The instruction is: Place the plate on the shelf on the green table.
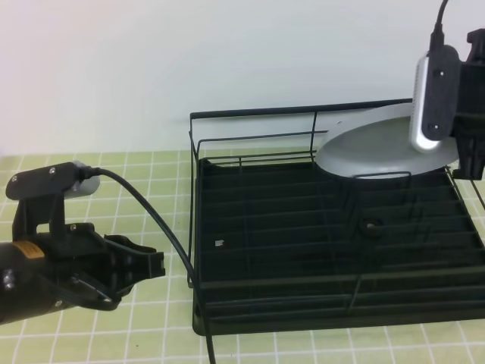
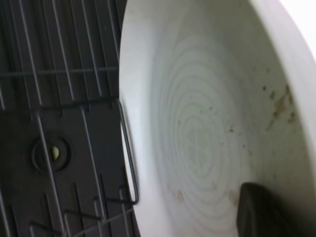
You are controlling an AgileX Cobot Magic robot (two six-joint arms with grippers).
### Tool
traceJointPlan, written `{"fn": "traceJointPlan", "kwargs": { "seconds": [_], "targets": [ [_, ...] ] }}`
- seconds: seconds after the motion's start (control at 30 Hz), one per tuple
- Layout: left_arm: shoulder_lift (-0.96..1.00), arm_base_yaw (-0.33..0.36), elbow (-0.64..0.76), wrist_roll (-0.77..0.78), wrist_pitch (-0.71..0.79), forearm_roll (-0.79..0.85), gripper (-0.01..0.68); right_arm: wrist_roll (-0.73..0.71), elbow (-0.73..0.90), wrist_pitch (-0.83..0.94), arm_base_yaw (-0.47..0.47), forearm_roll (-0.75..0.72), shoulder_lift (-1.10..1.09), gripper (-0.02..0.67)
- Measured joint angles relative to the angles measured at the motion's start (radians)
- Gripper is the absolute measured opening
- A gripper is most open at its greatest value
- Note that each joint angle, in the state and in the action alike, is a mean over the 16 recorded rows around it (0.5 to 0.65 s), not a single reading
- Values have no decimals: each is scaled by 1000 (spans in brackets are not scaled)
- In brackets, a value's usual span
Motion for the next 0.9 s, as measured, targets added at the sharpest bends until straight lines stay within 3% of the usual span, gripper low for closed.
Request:
{"fn": "traceJointPlan", "kwargs": {
  "seconds": [0.9],
  "targets": [
    [0, 0, -1, 0, -19, -2, -2, 0, 0, -36, 0, 18, 70, 114]
  ]
}}
